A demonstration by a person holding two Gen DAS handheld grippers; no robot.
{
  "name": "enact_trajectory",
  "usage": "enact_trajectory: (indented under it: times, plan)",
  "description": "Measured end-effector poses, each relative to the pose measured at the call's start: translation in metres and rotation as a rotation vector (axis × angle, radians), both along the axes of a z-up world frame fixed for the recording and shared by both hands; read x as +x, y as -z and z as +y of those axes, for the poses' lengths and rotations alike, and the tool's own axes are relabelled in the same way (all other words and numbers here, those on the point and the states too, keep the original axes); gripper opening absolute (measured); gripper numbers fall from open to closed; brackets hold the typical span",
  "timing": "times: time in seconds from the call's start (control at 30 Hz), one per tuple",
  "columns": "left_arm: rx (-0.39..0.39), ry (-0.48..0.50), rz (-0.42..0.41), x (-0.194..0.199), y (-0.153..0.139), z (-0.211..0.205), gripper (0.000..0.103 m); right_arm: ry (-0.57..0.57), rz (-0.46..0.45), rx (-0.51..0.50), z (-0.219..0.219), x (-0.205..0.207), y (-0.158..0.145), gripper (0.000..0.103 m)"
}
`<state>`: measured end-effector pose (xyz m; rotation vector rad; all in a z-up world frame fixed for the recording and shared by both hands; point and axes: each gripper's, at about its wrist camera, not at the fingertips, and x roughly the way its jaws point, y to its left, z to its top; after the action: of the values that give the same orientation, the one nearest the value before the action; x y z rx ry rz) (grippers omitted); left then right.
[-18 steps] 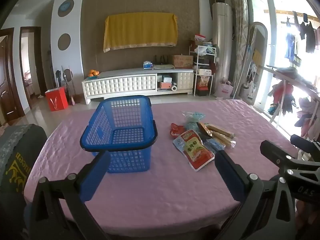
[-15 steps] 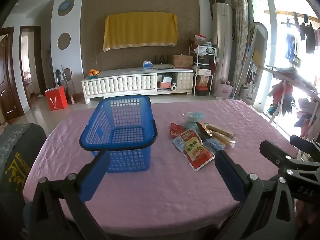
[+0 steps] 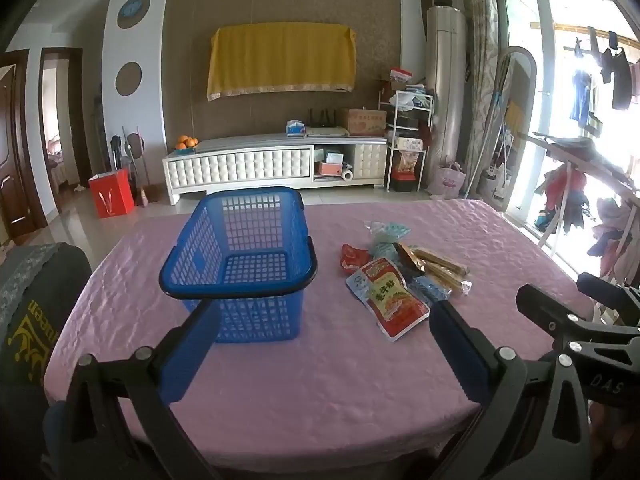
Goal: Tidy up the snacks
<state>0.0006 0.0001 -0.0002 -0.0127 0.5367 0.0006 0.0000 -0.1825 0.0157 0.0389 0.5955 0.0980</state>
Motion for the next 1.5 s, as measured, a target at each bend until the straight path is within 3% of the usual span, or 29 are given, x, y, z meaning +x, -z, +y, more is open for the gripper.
enact_trajectory:
  times: [1.5]
  plan:
    - [-0.040, -0.035, -0.003, -0.006, 0.003, 0.016, 0.103, -0.042, 0.028, 0.002, 0.015, 0.001, 0.002, 0.103]
